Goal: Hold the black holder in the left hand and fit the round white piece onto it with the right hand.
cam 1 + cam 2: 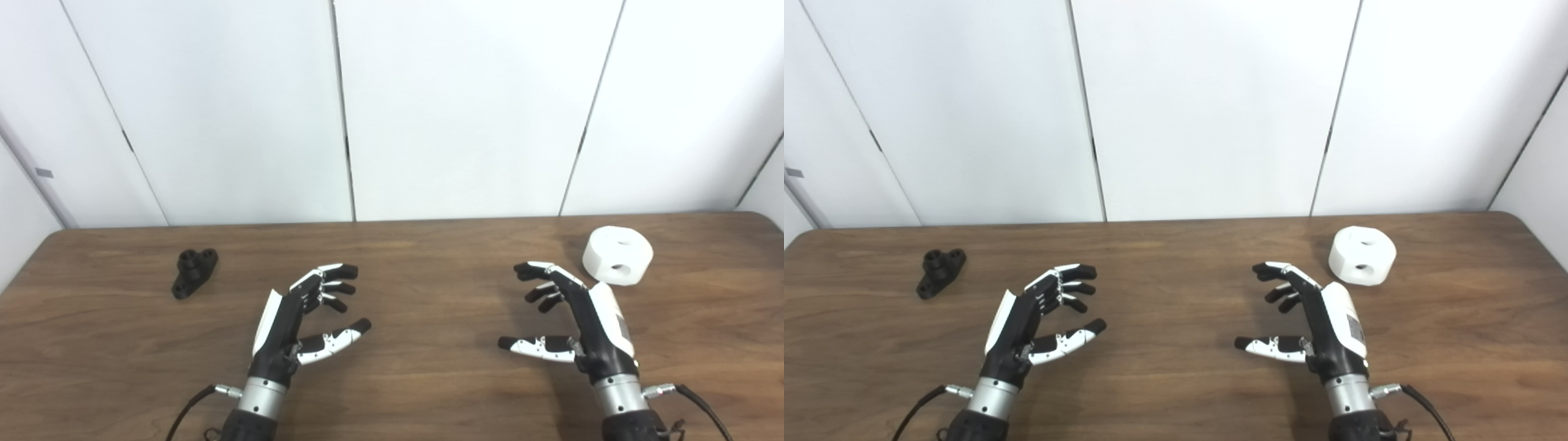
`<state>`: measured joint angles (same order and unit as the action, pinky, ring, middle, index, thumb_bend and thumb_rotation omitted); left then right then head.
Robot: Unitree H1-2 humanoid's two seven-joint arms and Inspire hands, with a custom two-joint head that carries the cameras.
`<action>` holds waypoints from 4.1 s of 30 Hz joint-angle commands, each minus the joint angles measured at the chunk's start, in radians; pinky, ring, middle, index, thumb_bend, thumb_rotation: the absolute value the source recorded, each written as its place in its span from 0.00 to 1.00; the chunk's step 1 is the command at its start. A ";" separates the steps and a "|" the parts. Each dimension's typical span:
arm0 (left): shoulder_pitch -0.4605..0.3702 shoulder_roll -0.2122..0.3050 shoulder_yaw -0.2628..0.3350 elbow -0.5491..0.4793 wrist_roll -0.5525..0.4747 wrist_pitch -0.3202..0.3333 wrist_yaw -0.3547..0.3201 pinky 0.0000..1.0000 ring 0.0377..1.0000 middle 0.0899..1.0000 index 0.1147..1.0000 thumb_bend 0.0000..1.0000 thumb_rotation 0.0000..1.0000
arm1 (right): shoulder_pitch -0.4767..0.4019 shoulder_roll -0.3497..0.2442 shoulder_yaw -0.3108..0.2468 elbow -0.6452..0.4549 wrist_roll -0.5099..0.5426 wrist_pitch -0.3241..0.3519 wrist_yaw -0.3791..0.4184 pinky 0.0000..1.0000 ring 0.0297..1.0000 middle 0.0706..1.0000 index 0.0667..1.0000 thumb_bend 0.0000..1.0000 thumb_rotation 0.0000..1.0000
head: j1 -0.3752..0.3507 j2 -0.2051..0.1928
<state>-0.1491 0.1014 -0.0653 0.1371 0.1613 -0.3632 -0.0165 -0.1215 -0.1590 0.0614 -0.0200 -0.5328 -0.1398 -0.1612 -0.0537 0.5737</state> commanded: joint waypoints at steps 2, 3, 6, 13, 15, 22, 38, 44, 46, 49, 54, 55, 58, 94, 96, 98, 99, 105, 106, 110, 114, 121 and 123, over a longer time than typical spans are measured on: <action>0.004 0.008 0.000 -0.010 0.009 -0.020 0.004 0.54 0.67 0.72 0.67 0.67 0.00 | -0.029 -0.003 -0.004 -0.033 0.001 -0.007 -0.009 0.46 0.55 0.68 0.71 0.76 0.01 | 0.002 0.002; 0.005 0.008 0.000 -0.013 0.012 -0.015 0.005 0.54 0.67 0.72 0.67 0.67 0.01 | -0.029 -0.004 -0.004 -0.033 0.002 -0.009 -0.009 0.46 0.55 0.68 0.71 0.76 0.01 | 0.002 0.002; 0.007 0.008 0.000 -0.020 0.019 -0.004 0.006 0.54 0.67 0.71 0.66 0.67 0.01 | -0.028 -0.004 -0.005 -0.034 0.003 -0.006 -0.007 0.46 0.55 0.68 0.75 0.77 0.02 | 0.006 0.004; 0.004 0.002 -0.008 -0.014 0.024 -0.021 0.005 0.54 0.66 0.70 0.61 0.67 0.00 | -0.023 -0.016 -0.010 -0.035 0.008 -0.014 -0.004 0.45 0.55 0.68 0.76 0.77 0.03 | 0.162 -0.004; 0.001 -0.008 -0.016 -0.003 0.028 -0.030 0.008 0.54 0.67 0.69 0.59 0.66 0.00 | -0.019 -0.029 -0.017 -0.032 0.022 -0.021 0.003 0.45 0.55 0.68 0.76 0.76 0.04 | 0.208 -0.010; -0.018 -0.062 -0.052 0.077 0.068 -0.047 0.039 0.52 0.69 0.69 0.58 0.68 0.02 | -0.008 -0.083 -0.056 -0.026 0.108 -0.030 0.033 0.46 0.57 0.70 0.78 0.76 0.00 | 0.423 -0.041; -0.030 -0.087 -0.057 0.108 0.085 -0.058 0.080 0.53 0.69 0.68 0.58 0.70 0.02 | -0.019 -0.083 -0.060 -0.069 0.108 0.008 0.053 0.44 0.55 0.67 0.76 0.75 0.00 | 0.455 -0.049; -0.037 -0.076 -0.036 0.069 0.088 -0.048 0.088 0.51 0.65 0.68 0.59 0.70 0.01 | -0.019 -0.088 -0.065 -0.071 0.104 0.002 0.056 0.43 0.54 0.66 0.75 0.76 0.00 | 0.459 -0.048; -0.044 -0.063 -0.027 0.045 0.110 -0.034 0.095 0.51 0.63 0.68 0.59 0.70 0.00 | -0.020 -0.092 -0.068 -0.071 0.108 0.000 0.059 0.43 0.54 0.66 0.75 0.76 0.00 | 0.461 -0.048; -0.061 -0.018 -0.032 0.016 0.272 -0.014 0.142 0.50 0.62 0.65 0.61 0.70 0.03 | -0.022 -0.096 -0.072 -0.068 0.114 -0.006 0.061 0.42 0.53 0.65 0.74 0.76 0.00 | 0.464 -0.048; -0.097 0.061 -0.023 -0.041 0.347 0.047 0.112 0.50 0.64 0.67 0.58 0.77 0.10 | -0.027 -0.098 -0.080 -0.061 0.124 -0.016 0.055 0.41 0.52 0.64 0.73 0.76 0.00 | 0.467 -0.048; -0.104 0.081 -0.018 -0.050 0.335 0.046 0.102 0.53 0.65 0.67 0.58 0.77 0.09 | -0.029 -0.097 -0.081 -0.058 0.130 -0.022 0.055 0.41 0.52 0.64 0.73 0.75 0.00 | 0.468 -0.048; -0.123 0.133 -0.002 -0.082 0.297 0.058 0.063 0.54 0.65 0.66 0.59 0.78 0.02 | -0.031 -0.095 -0.081 -0.057 0.132 -0.023 0.056 0.41 0.52 0.64 0.73 0.75 0.00 | 0.475 -0.048; -0.190 0.334 0.194 -0.133 0.608 0.499 0.210 0.66 0.86 0.86 0.61 0.87 0.16 | -0.035 -0.086 -0.077 -0.087 0.129 -0.002 0.062 0.40 0.50 0.63 0.72 0.74 0.00 | 0.487 -0.029; -0.192 0.340 0.186 -0.126 0.609 0.515 0.206 0.65 0.85 0.86 0.58 0.87 0.15 | -0.034 -0.086 -0.077 -0.093 0.128 0.002 0.064 0.40 0.50 0.63 0.72 0.74 0.00 | 0.487 -0.025; -0.196 0.349 0.174 -0.114 0.613 0.530 0.199 0.65 0.86 0.86 0.58 0.86 0.17 | -0.033 -0.086 -0.077 -0.098 0.128 0.006 0.066 0.40 0.50 0.62 0.72 0.74 0.00 | 0.487 -0.023; -0.199 0.356 0.165 -0.107 0.623 0.542 0.191 0.69 0.87 0.87 0.59 0.88 0.20 | -0.032 -0.086 -0.078 -0.102 0.129 0.008 0.067 0.40 0.50 0.62 0.72 0.74 0.00 | 0.487 -0.022; -0.217 0.385 0.116 -0.036 0.649 0.569 0.199 0.83 0.98 0.93 0.64 1.00 0.40 | -0.028 -0.085 -0.080 -0.107 0.132 0.004 0.071 0.40 0.50 0.62 0.72 0.74 0.00 | 0.485 -0.016; -0.221 0.386 0.110 -0.023 0.655 0.581 0.197 0.85 0.99 0.94 0.65 1.00 0.44 | -0.028 -0.085 -0.080 -0.108 0.132 0.004 0.072 0.39 0.50 0.62 0.72 0.74 0.00 | 0.484 -0.015; -0.235 0.389 0.085 0.018 0.661 0.610 0.191 0.90 1.00 0.97 0.66 1.00 0.49 | -0.026 -0.086 -0.081 -0.116 0.130 0.010 0.077 0.40 0.50 0.62 0.71 0.74 0.00 | 0.480 -0.011; -0.244 0.393 0.059 0.053 0.671 0.633 0.198 0.92 1.00 0.98 0.67 1.00 0.55 | -0.024 -0.091 -0.084 -0.121 0.134 0.009 0.082 0.39 0.49 0.62 0.72 0.74 0.00 | 0.476 -0.010; -0.261 0.388 0.030 0.106 0.680 0.669 0.218 0.93 1.00 1.00 0.70 1.00 0.54 | -0.023 -0.094 -0.092 -0.131 0.140 0.018 0.089 0.39 0.49 0.61 0.71 0.74 0.00 | 0.473 -0.008; -0.264 0.389 0.024 0.113 0.681 0.673 0.222 0.94 1.00 1.00 0.70 1.00 0.55 | -0.023 -0.095 -0.093 -0.128 0.141 0.013 0.089 0.39 0.49 0.61 0.71 0.75 0.00 | 0.473 -0.008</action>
<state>-0.3586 0.4568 -0.0432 0.2540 0.8257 0.3072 0.1672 -0.1215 -0.2415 -0.0208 -0.1108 -0.4014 -0.1187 -0.0704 0.4203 0.5645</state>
